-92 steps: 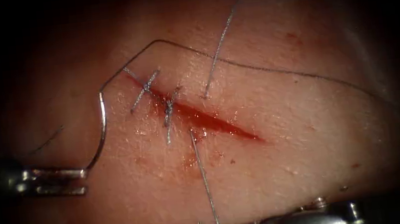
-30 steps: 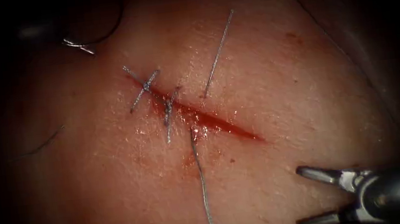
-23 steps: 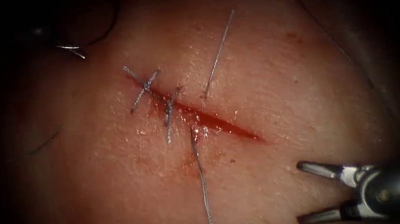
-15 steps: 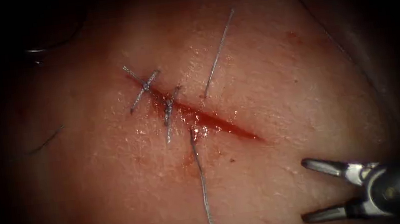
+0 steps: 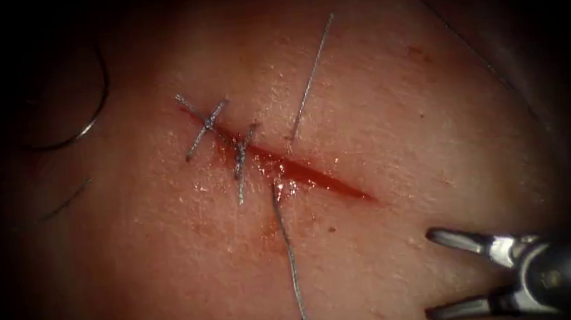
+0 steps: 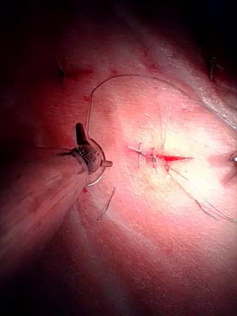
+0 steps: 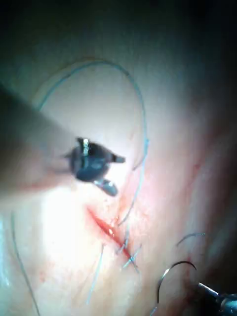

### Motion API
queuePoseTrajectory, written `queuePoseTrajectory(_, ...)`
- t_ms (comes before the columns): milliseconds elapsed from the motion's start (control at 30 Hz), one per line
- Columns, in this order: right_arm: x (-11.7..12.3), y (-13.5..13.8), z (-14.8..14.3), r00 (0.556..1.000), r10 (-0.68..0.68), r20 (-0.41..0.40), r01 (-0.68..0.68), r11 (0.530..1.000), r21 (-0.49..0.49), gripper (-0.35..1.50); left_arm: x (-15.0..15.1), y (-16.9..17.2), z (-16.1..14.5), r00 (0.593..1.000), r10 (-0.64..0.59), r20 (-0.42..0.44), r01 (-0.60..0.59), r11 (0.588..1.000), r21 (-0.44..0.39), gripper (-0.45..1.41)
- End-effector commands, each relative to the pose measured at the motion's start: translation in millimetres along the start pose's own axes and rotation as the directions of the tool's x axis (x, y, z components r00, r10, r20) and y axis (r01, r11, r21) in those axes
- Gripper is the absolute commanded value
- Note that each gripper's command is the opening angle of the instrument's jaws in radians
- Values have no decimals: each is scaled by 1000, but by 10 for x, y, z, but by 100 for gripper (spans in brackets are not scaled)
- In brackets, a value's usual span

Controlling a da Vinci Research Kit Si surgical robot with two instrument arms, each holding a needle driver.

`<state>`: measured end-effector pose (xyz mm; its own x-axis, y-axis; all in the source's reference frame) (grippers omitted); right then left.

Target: Wound Closure

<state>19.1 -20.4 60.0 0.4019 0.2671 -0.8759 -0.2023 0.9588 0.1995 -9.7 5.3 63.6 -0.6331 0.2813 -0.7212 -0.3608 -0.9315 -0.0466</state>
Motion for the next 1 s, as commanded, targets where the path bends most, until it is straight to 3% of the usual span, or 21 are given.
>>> queuePoseTrajectory(33,2,-5,5,1000,9,-9,-9,1000,1,135,-1,7,11,1000,-4,2,4,1000,5,106)
queuePoseTrajectory(167,18,5,3,1000,0,-19,0,1000,-8,110,4,22,26,1000,-12,11,11,1000,28,104)
queuePoseTrajectory(267,47,22,11,999,-35,-29,34,999,-32,106,4,35,32,999,-21,-32,23,999,43,99)
queuePoseTrajectory(367,55,25,8,997,-31,-73,26,998,-60,105,17,57,35,980,-84,-180,71,994,-79,89)
queuePoseTrajectory(533,44,34,-5,998,-33,-56,29,997,-77,103,58,106,53,958,-89,-274,30,977,-213,88)
queuePoseTrajectory(667,35,41,-18,999,-27,-41,23,995,-97,103,96,168,56,934,78,-349,-183,943,-279,84)
queuePoseTrajectory(733,34,41,-19,999,-24,-41,20,995,-103,103,106,195,48,918,184,-352,-286,921,-265,77)
queuePoseTrajectory(867,35,40,-17,999,-25,-42,20,995,-101,103,110,218,40,874,325,-361,-422,876,-234,66)
queuePoseTrajectory(900,35,38,-16,999,-25,-42,21,995,-102,103,111,226,39,841,399,-364,-495,840,-222,64)
queuePoseTrajectory(1000,36,37,-16,999,-25,-46,20,995,-101,103,110,237,43,800,483,-355,-571,794,-208,61)
